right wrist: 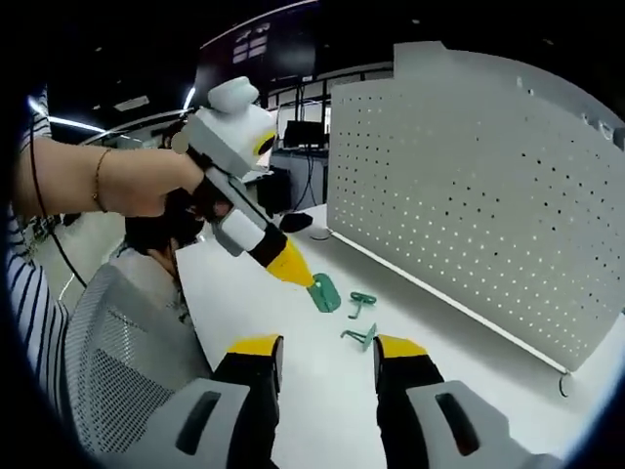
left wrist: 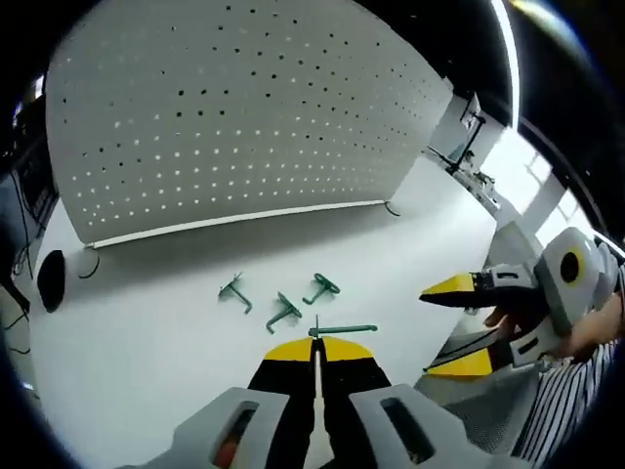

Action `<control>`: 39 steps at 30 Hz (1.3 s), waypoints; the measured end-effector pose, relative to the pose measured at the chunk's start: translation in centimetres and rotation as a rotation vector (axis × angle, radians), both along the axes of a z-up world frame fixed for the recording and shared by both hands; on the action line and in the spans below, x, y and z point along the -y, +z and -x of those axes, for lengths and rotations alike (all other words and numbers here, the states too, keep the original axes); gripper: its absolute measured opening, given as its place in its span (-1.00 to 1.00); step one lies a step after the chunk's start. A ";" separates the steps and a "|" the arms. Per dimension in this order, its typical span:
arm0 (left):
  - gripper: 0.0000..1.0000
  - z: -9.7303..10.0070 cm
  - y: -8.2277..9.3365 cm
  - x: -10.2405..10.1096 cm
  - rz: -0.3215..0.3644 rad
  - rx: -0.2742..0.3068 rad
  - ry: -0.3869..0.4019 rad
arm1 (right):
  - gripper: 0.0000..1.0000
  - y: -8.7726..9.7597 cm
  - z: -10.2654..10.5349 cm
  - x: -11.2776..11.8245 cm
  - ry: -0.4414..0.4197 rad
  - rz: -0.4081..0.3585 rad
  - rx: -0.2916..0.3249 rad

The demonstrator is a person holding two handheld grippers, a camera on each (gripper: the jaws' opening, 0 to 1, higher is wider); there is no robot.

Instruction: Insert the hook assembly into the mounting plate slot until the hook locks in place.

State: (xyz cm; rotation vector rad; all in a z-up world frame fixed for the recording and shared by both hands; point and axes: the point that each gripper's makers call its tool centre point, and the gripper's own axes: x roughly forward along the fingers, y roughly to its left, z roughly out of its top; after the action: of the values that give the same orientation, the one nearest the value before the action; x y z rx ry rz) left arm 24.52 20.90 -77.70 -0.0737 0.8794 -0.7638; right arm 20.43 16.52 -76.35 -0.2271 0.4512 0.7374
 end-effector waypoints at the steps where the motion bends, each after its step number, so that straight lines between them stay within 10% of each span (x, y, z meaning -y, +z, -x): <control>1: -0.98 0.3 0.2 0.2 0.002 -0.008 -0.011 | -0.36 0.0 0.0 -0.1 0.008 0.005 0.001; 39: -0.98 3.4 2.2 2.3 0.136 -0.164 -0.103 | -0.97 0.1 -0.7 -1.6 0.152 0.133 0.103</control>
State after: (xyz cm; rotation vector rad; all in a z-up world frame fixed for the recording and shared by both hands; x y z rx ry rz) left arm 21.11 18.55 -75.47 -0.2152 0.9915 -0.9228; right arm 21.12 18.11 -76.22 -0.4262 0.3883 0.8409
